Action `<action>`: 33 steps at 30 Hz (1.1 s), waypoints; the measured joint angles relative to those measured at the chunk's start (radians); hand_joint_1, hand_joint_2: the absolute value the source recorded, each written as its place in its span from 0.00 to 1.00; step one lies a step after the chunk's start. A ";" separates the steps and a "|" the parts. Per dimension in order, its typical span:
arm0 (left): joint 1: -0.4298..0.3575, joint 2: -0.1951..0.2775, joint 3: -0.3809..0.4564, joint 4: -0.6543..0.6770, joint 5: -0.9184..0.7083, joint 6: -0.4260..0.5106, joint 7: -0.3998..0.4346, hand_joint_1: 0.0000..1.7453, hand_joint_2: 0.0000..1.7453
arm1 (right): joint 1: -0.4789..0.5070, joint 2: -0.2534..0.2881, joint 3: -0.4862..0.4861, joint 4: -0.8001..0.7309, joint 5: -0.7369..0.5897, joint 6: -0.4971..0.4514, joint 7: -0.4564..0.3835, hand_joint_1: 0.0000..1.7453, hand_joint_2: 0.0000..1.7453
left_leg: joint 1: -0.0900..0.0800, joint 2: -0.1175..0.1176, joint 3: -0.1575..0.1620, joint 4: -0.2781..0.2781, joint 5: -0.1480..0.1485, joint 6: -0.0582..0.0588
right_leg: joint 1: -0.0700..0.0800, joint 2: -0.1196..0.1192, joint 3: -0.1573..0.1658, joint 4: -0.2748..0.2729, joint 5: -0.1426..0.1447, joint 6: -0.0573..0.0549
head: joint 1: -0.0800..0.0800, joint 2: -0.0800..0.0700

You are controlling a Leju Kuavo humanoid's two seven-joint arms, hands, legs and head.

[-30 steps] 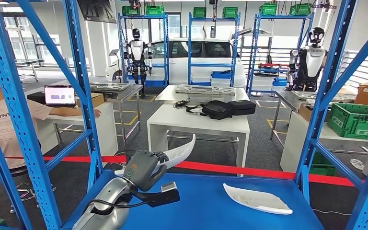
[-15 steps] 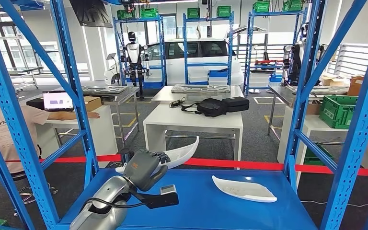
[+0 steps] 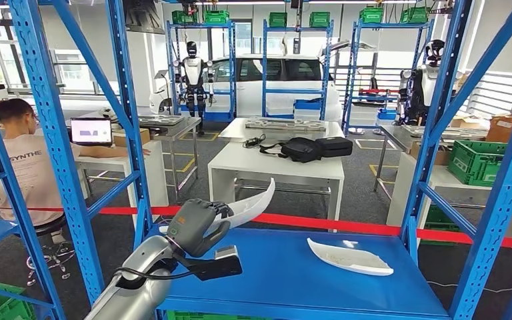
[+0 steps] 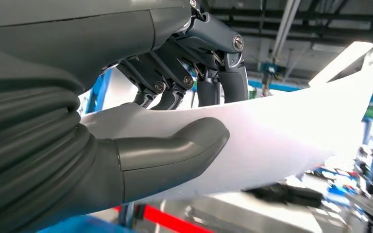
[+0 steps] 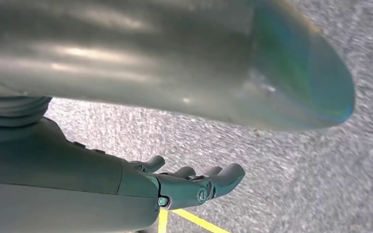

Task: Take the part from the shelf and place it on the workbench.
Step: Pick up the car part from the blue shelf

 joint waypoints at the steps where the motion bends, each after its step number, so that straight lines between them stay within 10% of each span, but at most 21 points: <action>1: 0.000 0.005 -0.002 -0.013 0.016 -0.017 -0.004 1.00 1.00 | 0.000 0.000 0.000 0.000 0.002 0.002 0.001 0.00 0.00 | 0.000 0.000 -0.010 0.004 0.006 -0.002 | 0.000 0.000 0.024 -0.024 0.011 0.000 | 0.000 0.000; 5: -0.006 0.024 -0.009 -0.072 0.054 -0.064 -0.012 1.00 1.00 | -0.004 0.000 0.000 0.000 0.007 0.003 0.002 0.00 0.00 | -0.002 0.001 -0.038 0.023 0.020 -0.018 | 0.004 0.001 0.175 -0.260 0.072 -0.015 | 0.001 0.000; 9: -0.009 0.042 -0.024 -0.118 0.094 -0.098 -0.013 1.00 1.00 | -0.007 0.001 0.000 0.000 0.011 0.006 0.004 0.00 0.00 | -0.004 -0.001 -0.049 0.023 0.029 -0.043 | 0.005 0.001 0.170 -0.276 0.095 -0.044 | 0.001 0.000; 13: -0.005 0.065 -0.044 -0.160 0.136 -0.122 -0.013 1.00 1.00 | -0.013 0.002 0.000 0.000 0.012 0.007 0.007 0.00 0.00 | 0.002 -0.002 -0.122 0.212 -0.100 -0.062 | 0.001 -0.001 0.141 -0.280 0.123 -0.063 | -0.001 0.000; 16: 0.005 0.075 -0.063 -0.185 0.152 -0.131 -0.011 1.00 1.00 | -0.013 0.002 0.000 0.000 0.010 0.006 0.007 0.00 0.00 | 0.005 -0.002 -0.120 0.283 -0.134 -0.065 | 0.001 -0.001 0.116 -0.278 0.141 -0.061 | -0.002 0.000; 21: 0.008 0.083 -0.087 -0.242 0.213 -0.169 -0.010 1.00 1.00 | -0.013 0.004 0.000 0.000 0.007 0.003 0.006 0.00 0.00 | -0.001 -0.003 0.051 0.017 -0.066 -0.043 | 0.003 -0.001 0.093 -0.274 0.166 -0.038 | -0.002 0.000; 25: 0.018 0.093 -0.113 -0.286 0.249 -0.185 -0.014 1.00 1.00 | -0.011 0.006 0.000 0.000 0.003 0.003 0.006 0.00 0.00 | -0.003 -0.001 0.041 0.006 -0.039 -0.014 | -0.001 0.000 0.081 -0.264 0.162 -0.013 | -0.001 0.000; 30: 0.028 0.096 -0.146 -0.317 0.253 -0.183 0.002 1.00 1.00 | -0.011 0.006 0.000 0.000 0.000 0.000 0.005 0.00 0.00 | -0.002 0.001 -0.003 0.007 -0.005 0.004 | -0.001 0.000 -0.009 -0.002 0.003 0.001 | 0.001 0.000; 33: 0.034 0.098 -0.160 -0.319 0.253 -0.173 0.008 1.00 1.00 | -0.012 0.006 0.000 0.000 -0.001 -0.001 0.004 0.00 0.00 | -0.003 0.001 -0.026 0.018 0.007 -0.002 | 0.000 -0.001 0.086 -0.118 0.046 -0.005 | 0.001 0.000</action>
